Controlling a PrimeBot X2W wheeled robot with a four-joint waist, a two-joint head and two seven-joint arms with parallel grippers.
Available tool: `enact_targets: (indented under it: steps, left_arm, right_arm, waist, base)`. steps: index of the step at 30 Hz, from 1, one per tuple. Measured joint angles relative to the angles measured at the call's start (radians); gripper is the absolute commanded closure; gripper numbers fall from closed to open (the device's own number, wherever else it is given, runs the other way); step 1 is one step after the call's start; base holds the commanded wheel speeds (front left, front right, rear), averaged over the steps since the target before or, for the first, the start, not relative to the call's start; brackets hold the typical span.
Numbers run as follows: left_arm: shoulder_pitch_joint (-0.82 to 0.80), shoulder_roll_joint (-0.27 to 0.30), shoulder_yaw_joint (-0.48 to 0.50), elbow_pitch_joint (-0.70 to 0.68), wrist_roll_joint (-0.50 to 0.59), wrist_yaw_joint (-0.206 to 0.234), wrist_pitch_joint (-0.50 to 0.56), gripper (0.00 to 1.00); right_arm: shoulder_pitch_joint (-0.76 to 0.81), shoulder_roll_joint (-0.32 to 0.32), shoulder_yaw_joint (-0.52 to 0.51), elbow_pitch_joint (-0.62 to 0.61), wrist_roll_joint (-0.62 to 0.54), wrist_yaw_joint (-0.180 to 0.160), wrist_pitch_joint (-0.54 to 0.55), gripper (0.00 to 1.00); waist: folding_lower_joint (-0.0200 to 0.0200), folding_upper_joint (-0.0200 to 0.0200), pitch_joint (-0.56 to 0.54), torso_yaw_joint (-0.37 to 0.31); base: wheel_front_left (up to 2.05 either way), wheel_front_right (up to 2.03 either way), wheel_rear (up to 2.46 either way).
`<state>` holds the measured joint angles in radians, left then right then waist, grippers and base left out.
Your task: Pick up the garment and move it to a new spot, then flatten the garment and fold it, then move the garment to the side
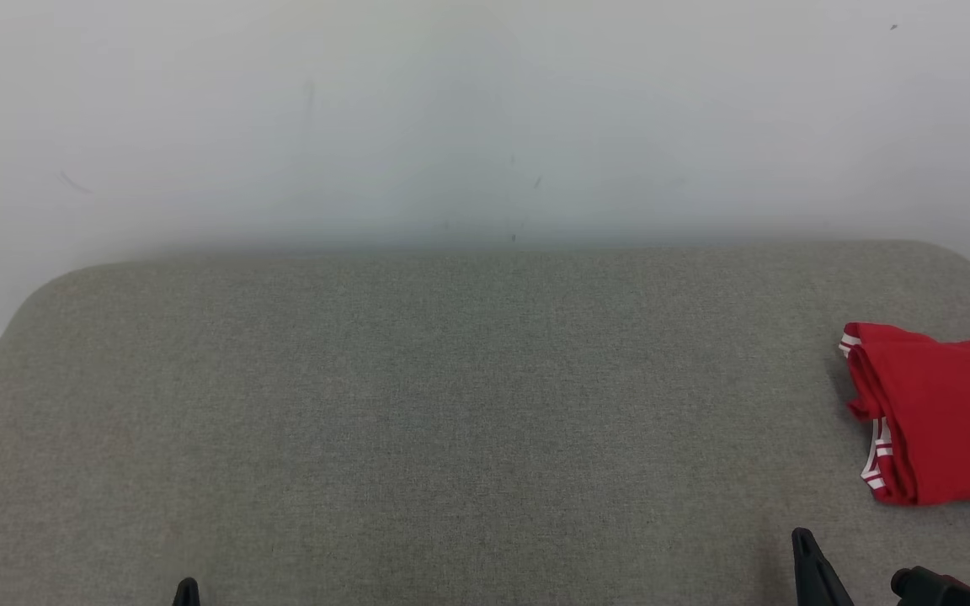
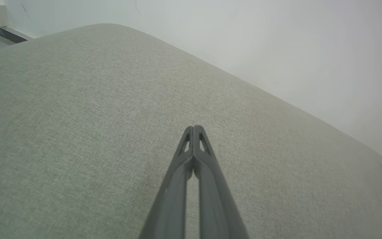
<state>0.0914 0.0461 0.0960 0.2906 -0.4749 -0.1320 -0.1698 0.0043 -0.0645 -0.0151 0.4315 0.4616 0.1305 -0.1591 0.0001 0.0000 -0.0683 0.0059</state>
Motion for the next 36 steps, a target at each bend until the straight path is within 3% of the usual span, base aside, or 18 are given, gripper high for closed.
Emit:
enact_targets:
  steps: [36]
  left_arm:
    - [-0.086, 0.001, 0.007, -0.02, -0.509, 0.0, 0.127, 1.0]
  right_arm:
    - [-0.046, 0.007, -0.044, -0.083, 0.513, 0.0, 0.121, 1.0]
  waist:
    - [0.0, 0.0, 0.024, -0.002]
  base:
    - [0.0, 0.0, 0.0]
